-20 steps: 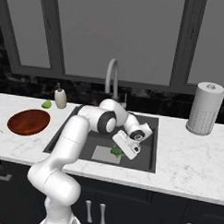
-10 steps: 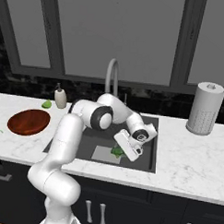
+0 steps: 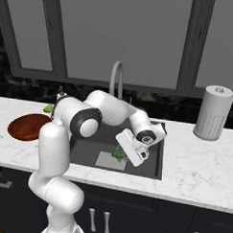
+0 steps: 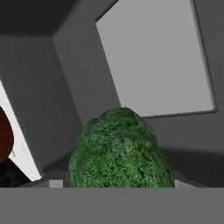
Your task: Pick the broccoli from the sink and place it in the bowl. Then pick the bowl and place it in the microwave. Then close the microwave door and press the start button.
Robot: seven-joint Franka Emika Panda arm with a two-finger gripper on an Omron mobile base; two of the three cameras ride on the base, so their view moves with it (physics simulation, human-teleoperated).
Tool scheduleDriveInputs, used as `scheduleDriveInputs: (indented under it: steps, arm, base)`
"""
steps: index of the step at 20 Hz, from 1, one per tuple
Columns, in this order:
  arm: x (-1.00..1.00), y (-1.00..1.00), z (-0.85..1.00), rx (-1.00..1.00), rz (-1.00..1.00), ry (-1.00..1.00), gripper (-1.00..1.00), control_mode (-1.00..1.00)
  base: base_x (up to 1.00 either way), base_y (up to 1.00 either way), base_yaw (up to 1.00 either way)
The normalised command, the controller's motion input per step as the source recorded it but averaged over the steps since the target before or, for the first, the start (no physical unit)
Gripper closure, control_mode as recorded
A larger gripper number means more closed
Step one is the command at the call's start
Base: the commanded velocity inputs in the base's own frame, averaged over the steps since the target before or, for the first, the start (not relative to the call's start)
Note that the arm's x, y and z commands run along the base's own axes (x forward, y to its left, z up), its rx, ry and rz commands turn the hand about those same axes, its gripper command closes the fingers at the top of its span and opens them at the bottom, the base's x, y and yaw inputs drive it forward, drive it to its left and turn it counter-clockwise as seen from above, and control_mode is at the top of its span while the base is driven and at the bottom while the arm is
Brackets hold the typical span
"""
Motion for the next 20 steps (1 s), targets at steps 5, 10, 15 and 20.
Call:
scheduleDriveInputs:
  steps: [5, 10, 15, 20]
  arm:
    - [-0.69, 0.01, 0.81, 0.00, -0.05, 0.00, 1.00, -1.00]
    - [-0.66, 0.13, 0.81, -0.01, -0.01, 0.00, 1.00, -1.00]
    - [-0.58, 0.39, 0.69, -0.04, 0.00, 0.00, 1.00, -1.00]
    - [-0.33, 0.67, 0.58, -0.11, 0.00, 0.00, 1.00, -1.00]
  base:
    - [0.00, 0.00, 0.00]
    - [0.00, 0.00, 0.00]
    - [0.00, 0.00, 0.00]
    - [0.00, 0.00, 0.00]
